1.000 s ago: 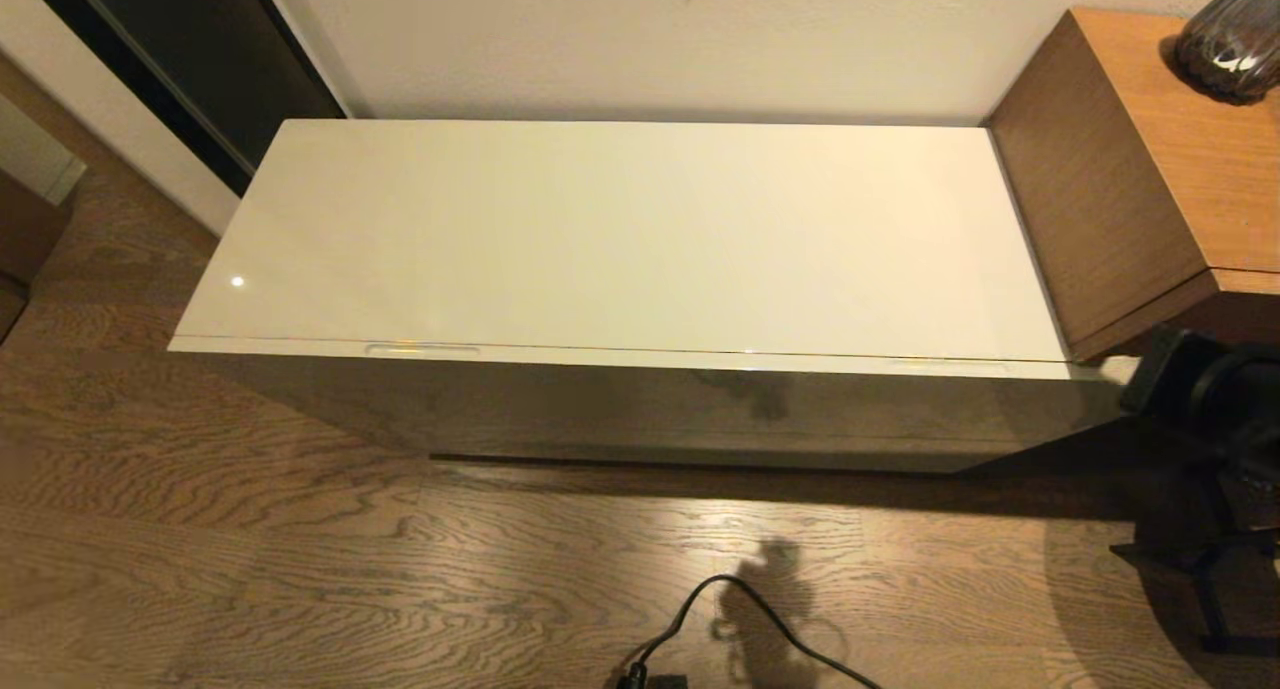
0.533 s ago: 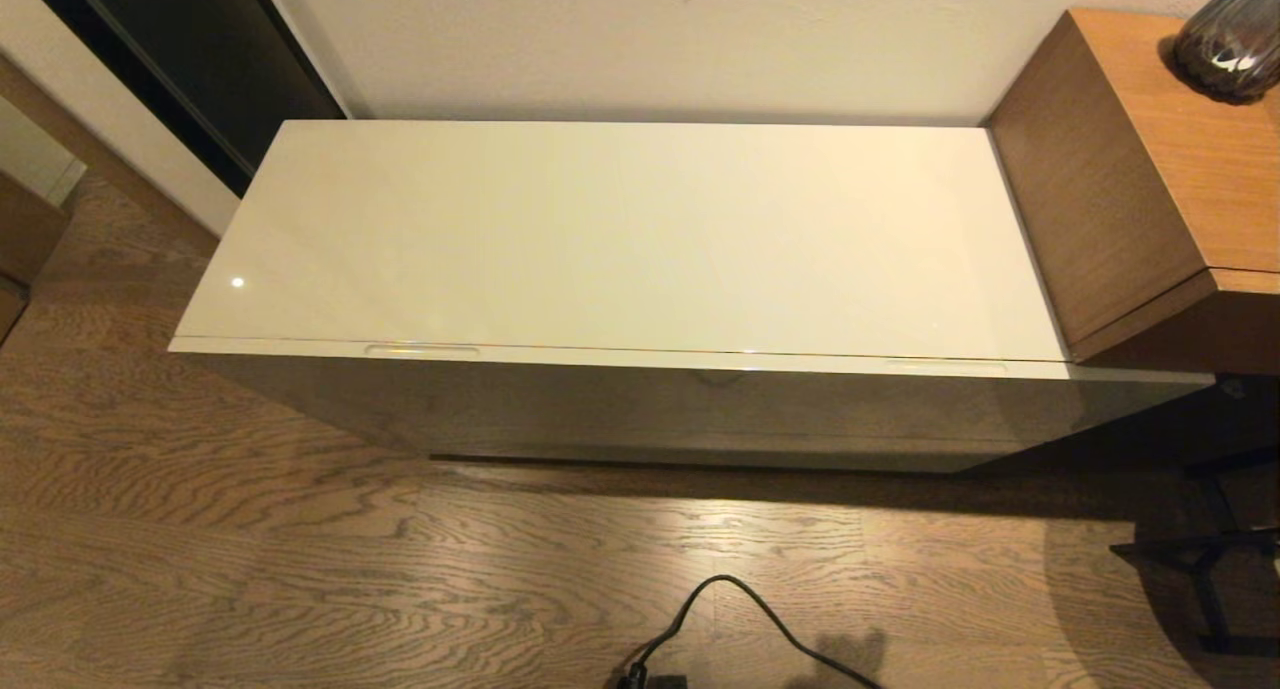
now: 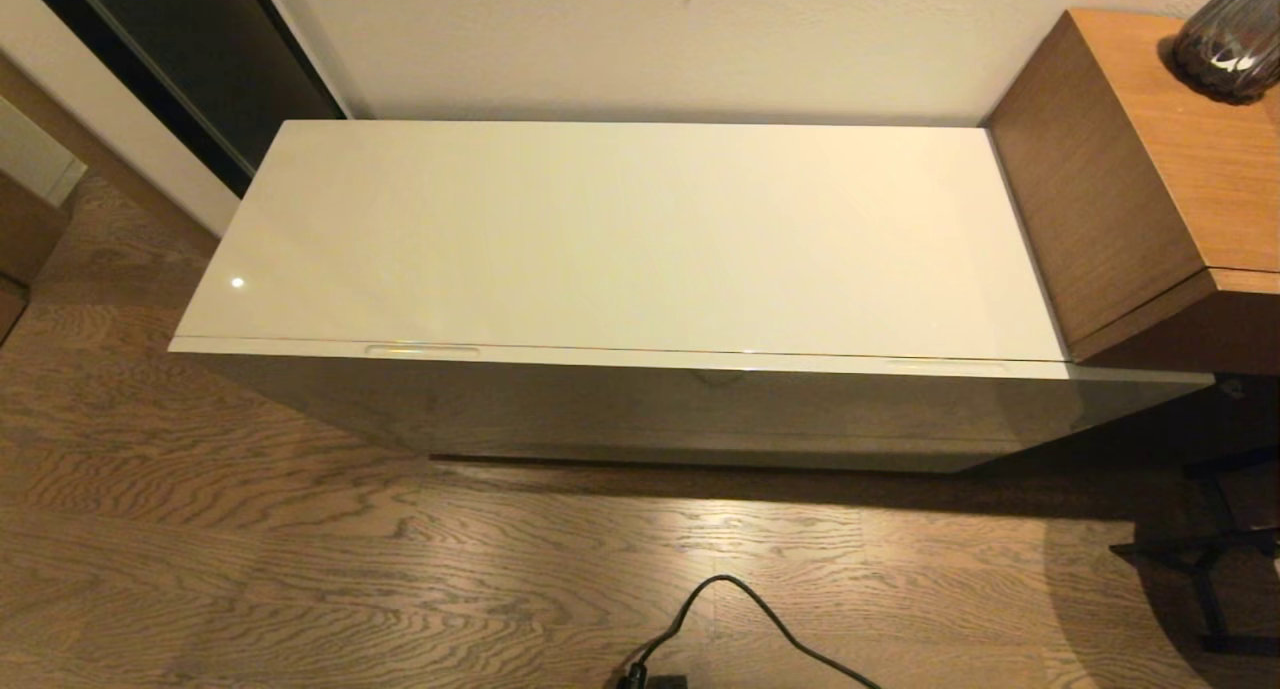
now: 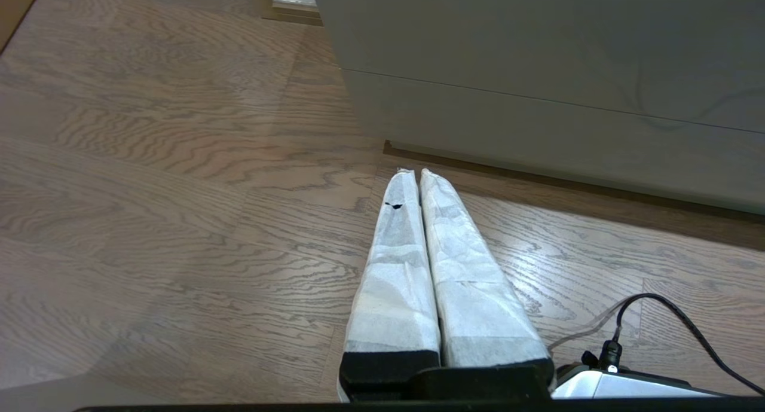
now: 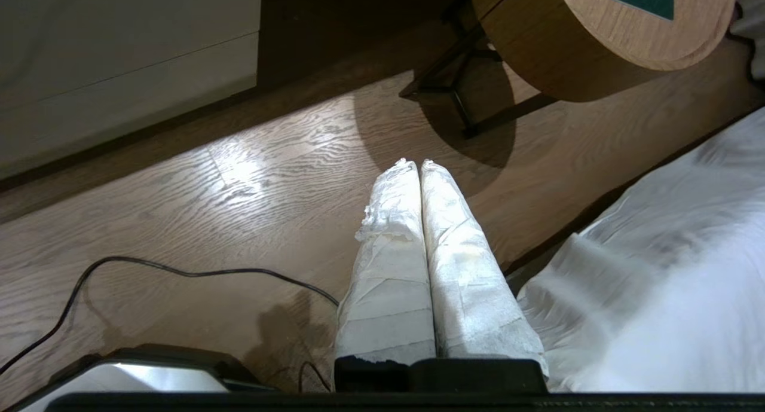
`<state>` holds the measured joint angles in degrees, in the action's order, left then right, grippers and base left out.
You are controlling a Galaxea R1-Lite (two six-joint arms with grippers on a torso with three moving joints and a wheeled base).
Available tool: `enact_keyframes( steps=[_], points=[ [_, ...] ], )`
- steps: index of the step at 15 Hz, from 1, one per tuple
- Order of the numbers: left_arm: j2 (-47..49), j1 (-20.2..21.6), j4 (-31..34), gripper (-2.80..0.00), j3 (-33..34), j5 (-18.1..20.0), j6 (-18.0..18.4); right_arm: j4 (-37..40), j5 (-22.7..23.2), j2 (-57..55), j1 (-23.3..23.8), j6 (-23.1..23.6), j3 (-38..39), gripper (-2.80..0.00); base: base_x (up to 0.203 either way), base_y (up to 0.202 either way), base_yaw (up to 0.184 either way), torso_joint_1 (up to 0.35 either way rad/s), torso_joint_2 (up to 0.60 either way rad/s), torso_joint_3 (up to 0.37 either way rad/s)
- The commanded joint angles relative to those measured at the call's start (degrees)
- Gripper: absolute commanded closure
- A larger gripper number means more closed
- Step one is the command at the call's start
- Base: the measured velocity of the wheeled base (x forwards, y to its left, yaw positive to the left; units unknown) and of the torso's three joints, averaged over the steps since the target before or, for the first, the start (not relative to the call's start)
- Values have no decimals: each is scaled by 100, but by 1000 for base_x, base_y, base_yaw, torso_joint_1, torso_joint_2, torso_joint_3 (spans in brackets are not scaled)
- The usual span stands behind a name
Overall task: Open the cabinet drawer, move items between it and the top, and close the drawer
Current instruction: Open the drawer
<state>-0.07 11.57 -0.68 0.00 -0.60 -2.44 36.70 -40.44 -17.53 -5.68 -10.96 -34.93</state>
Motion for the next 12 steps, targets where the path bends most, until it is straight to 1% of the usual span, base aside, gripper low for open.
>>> enact_keyframes(
  steps=[1,2,3,4,6,7,8,9,11,12],
  points=[
    [-222,3,-2,0,9,-2,-11,577,497,110,95,-100,-147,0,0,0,0,0,0,0],
    [-222,3,-2,0,9,-2,-11,854,649,110,108,-326,-161,0,0,0,0,0,0,0],
    [-222,3,-2,0,9,-2,-11,1025,930,110,171,-450,-174,0,0,0,0,0,0,0],
    [-222,3,-2,0,9,-2,-11,1173,1327,112,450,-493,-223,0,0,0,0,0,0,0],
    [-222,3,-2,0,9,-2,-11,1571,2386,121,1274,-497,-374,0,0,0,0,0,0,0],
    [-222,3,-2,0,9,-2,-11,1651,2872,141,1516,-468,-375,0,0,0,0,0,0,0],
    [-222,3,-2,0,9,-2,-11,1522,2963,153,1542,-455,-316,0,0,0,0,0,0,0],
    [-222,3,-2,0,9,-2,-11,1305,2857,137,1332,-445,-279,0,0,0,0,0,0,0],
    [-222,3,-2,0,9,-2,-11,791,2437,-33,665,-550,-175,0,0,0,0,0,0,0],
    [-222,-5,-2,0,9,-2,-11,735,2391,15,597,-541,-27,0,0,0,0,0,0,0]
  ],
)
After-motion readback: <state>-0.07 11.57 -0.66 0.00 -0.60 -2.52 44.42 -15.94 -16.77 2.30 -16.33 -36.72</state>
